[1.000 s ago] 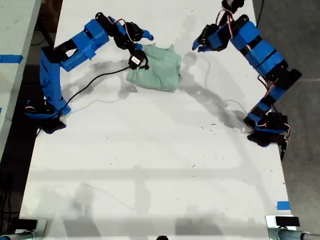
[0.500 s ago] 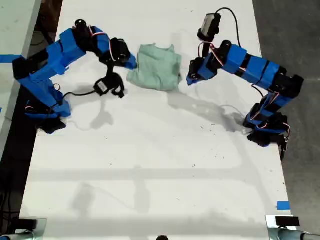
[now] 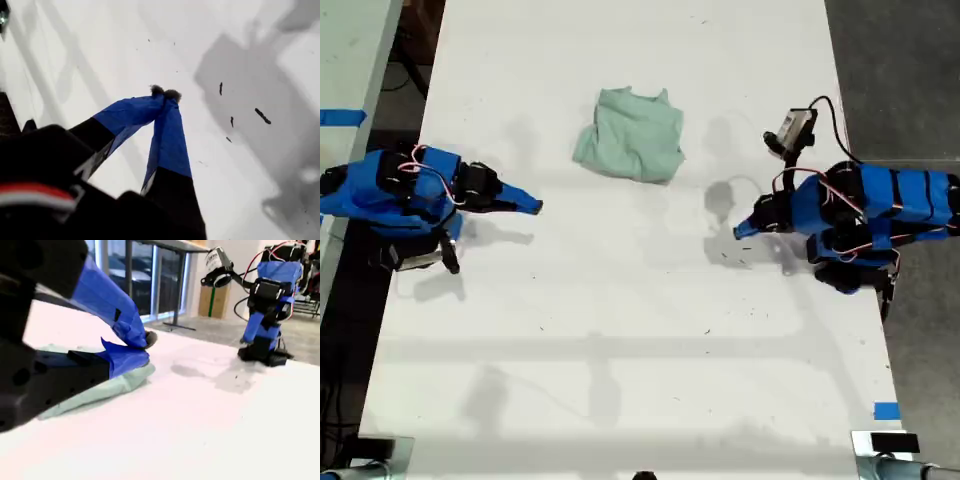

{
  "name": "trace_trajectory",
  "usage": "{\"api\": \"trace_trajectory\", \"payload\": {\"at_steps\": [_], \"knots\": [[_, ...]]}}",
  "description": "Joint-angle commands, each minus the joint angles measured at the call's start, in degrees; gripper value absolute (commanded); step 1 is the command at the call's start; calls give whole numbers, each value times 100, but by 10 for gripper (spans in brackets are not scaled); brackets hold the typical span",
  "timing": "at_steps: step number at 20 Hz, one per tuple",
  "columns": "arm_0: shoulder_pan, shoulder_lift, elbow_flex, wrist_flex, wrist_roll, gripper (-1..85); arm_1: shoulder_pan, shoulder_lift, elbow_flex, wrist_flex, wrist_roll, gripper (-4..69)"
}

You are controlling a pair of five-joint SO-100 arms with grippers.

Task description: Fold t shirt

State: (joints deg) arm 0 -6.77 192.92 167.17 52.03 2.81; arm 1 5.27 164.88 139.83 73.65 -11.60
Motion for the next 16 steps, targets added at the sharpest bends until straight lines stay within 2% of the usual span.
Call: {"api": "trace_trajectory", "payload": {"at_steps": [1,3,4,5,6,16], "knots": [[-158,1160,1081,0,62,-1,-132,1503,1529,-782,141,-16],[-158,1389,1679,-211,360,-1,-123,2399,2795,-1239,-9,-16],[-220,1318,1767,-167,457,-1,-35,3278,3480,-1020,9,-16],[-149,1327,1723,-79,457,-1,132,3639,3850,-334,114,-16],[-114,1336,1731,-53,404,-1,176,3595,3867,-114,448,-17],[-193,1336,1723,167,97,-1,308,3604,3841,79,967,-25]]}}
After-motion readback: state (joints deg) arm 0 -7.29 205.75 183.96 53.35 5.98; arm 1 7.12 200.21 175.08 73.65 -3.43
